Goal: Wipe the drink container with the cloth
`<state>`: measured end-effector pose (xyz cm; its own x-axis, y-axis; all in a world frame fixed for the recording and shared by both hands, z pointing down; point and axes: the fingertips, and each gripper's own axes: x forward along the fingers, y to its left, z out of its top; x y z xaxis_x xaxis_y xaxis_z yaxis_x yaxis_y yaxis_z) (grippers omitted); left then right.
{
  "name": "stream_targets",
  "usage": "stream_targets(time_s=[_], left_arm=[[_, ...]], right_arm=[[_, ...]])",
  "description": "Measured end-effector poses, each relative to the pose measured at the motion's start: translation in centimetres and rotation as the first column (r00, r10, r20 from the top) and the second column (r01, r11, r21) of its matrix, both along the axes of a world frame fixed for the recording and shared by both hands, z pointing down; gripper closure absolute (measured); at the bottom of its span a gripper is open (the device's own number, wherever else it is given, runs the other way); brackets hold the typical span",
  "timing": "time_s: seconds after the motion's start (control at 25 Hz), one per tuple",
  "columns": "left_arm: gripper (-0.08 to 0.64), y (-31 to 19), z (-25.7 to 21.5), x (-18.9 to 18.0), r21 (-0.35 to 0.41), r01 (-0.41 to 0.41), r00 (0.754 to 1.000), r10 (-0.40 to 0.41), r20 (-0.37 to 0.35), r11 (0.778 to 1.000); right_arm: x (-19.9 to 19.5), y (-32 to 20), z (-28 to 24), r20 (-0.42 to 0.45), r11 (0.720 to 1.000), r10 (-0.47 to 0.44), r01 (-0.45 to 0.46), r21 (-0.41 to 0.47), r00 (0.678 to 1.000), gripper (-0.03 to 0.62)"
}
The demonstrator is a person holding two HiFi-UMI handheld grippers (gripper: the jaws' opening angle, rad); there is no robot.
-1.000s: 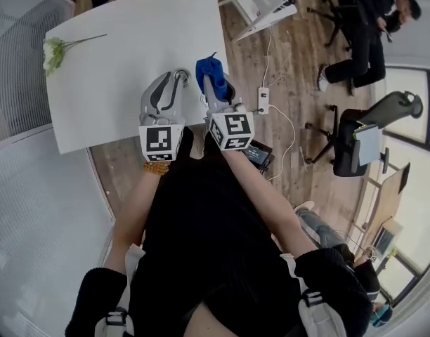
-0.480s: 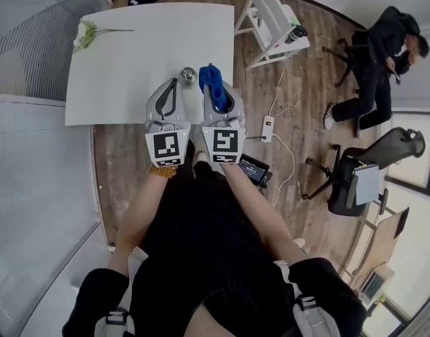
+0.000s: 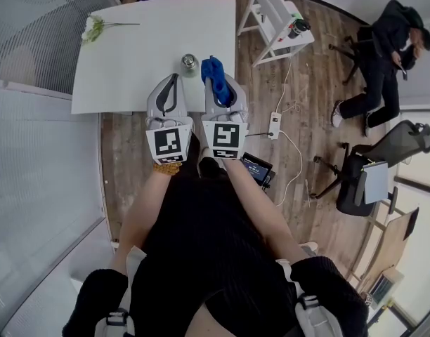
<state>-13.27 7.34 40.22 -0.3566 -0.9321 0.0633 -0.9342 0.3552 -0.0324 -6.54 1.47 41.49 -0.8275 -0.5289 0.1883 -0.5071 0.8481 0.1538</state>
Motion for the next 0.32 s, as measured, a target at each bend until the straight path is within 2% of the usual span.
stream_targets(time_s=[0.32], left_arm=[[0.560,5.4,-3.3,4.9,0.021,0.021,1.000,-0.022,0.015,1.000]], right_arm=[[5.1,5.1,-3.3,0.004,0.999,-0.022,0.022,0.042,1.000,0.505]])
